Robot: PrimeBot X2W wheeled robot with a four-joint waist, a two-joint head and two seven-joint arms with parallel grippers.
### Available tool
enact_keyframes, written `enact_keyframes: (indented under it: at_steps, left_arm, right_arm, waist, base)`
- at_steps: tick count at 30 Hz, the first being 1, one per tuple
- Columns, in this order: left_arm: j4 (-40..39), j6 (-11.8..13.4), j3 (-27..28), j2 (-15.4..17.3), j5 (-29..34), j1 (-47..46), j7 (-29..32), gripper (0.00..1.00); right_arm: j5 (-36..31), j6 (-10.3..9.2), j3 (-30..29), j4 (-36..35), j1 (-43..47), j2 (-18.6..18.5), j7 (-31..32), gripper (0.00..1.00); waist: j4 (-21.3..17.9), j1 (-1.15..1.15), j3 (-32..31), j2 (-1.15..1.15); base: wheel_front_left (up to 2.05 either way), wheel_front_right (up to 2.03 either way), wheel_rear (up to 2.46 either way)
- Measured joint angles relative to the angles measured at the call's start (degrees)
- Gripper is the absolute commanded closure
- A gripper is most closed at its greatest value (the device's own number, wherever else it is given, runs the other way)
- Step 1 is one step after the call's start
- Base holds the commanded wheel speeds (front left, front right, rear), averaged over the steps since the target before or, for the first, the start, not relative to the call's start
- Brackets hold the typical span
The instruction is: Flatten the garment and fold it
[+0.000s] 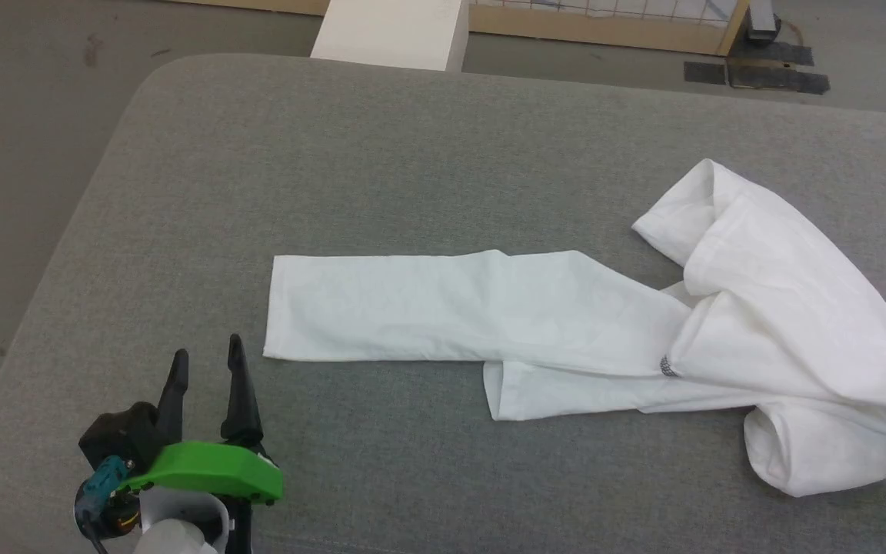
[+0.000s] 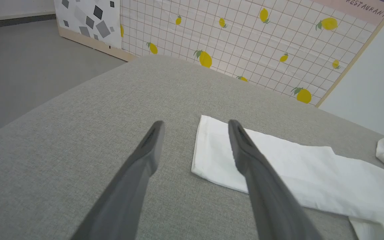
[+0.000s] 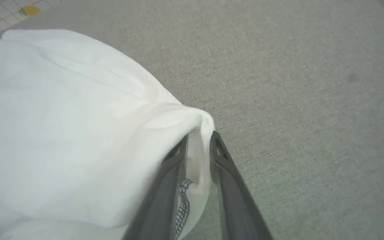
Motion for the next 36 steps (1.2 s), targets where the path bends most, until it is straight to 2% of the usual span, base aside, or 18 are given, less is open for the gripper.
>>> enact_keyframes:
  at_steps: [5, 7, 12, 16, 22, 26, 33, 34, 36]
  left_arm:
    - [0.5, -0.5, -0.5, -0.1, -0.2, -0.1, 0.0, 0.00]
    - [0.5, -0.6, -0.7, -0.1, -0.4, -0.2, 0.0, 0.00]
    - [0.5, -0.6, -1.6, -0.1, -0.7, -0.6, 0.0, 0.00]
    - [0.5, -0.6, -2.2, -0.1, -0.8, -1.1, 0.0, 0.00]
    - [0.8, -0.6, -2.7, -0.1, -0.9, -1.2, 0.0, 0.00]
    - [0.9, -0.6, -2.9, -0.1, -0.9, -1.2, 0.0, 0.00]
    - [1.1, -0.5, -3.4, -0.1, -1.8, -1.4, 0.0, 0.00]
    - [1.2, -0.5, -3.4, -0.2, -2.5, -1.5, 0.0, 0.00]
    - [1.2, -0.5, -3.4, -0.1, -2.5, -1.5, 0.0, 0.00]
  right_arm:
    - [0.5, 0.00, 7.6, -7.2, 0.1, 0.0, -9.4, 0.00]
    - [-0.2, 0.00, 11.4, -10.5, 0.8, -0.1, -11.1, 0.00]
    - [1.0, 0.01, 25.7, -15.2, 5.4, 0.0, -10.0, 0.00]
    - [1.1, 0.00, 36.4, -15.8, 6.6, -0.2, -7.1, 0.00]
    - [2.2, 0.00, 52.0, -11.1, 6.3, -1.0, -2.3, 0.00]
    - [2.7, 0.01, 59.3, -6.4, 3.0, -1.3, -0.3, 0.00]
    - [2.3, 0.01, 64.2, 3.5, -3.9, -1.0, 0.8, 0.00]
    - [1.3, 0.01, 65.1, 7.8, -5.7, -0.9, 1.6, 0.00]
    - [1.0, 0.00, 65.5, 9.5, -6.4, -0.7, 1.7, 0.00]
  waist:
    - [-1.0, 0.00, -0.6, 0.00]
    - [-1.4, 0.00, -0.8, 0.00]
    - [-2.6, 0.00, -1.2, 0.00]
    - [-3.0, 0.00, -1.1, 0.00]
    - [-1.9, 0.00, -0.6, 0.00]
    - [-0.6, 0.00, 0.0, 0.00]
    - [1.6, 0.00, 1.6, 0.00]
    - [2.5, 0.00, 2.3, 0.00]
    - [2.9, 0.00, 2.6, 0.00]
  base:
    - [0.00, 0.00, 0.00]
    - [0.00, 0.00, 0.00]
    - [0.00, 0.00, 0.00]
    - [0.00, 0.00, 0.00]
    - [0.00, 0.00, 0.00]
    - [0.00, 0.00, 0.00]
    - [0.00, 0.00, 0.00]
    - [0.00, 0.00, 0.00]
    - [0.00, 0.00, 0.00]
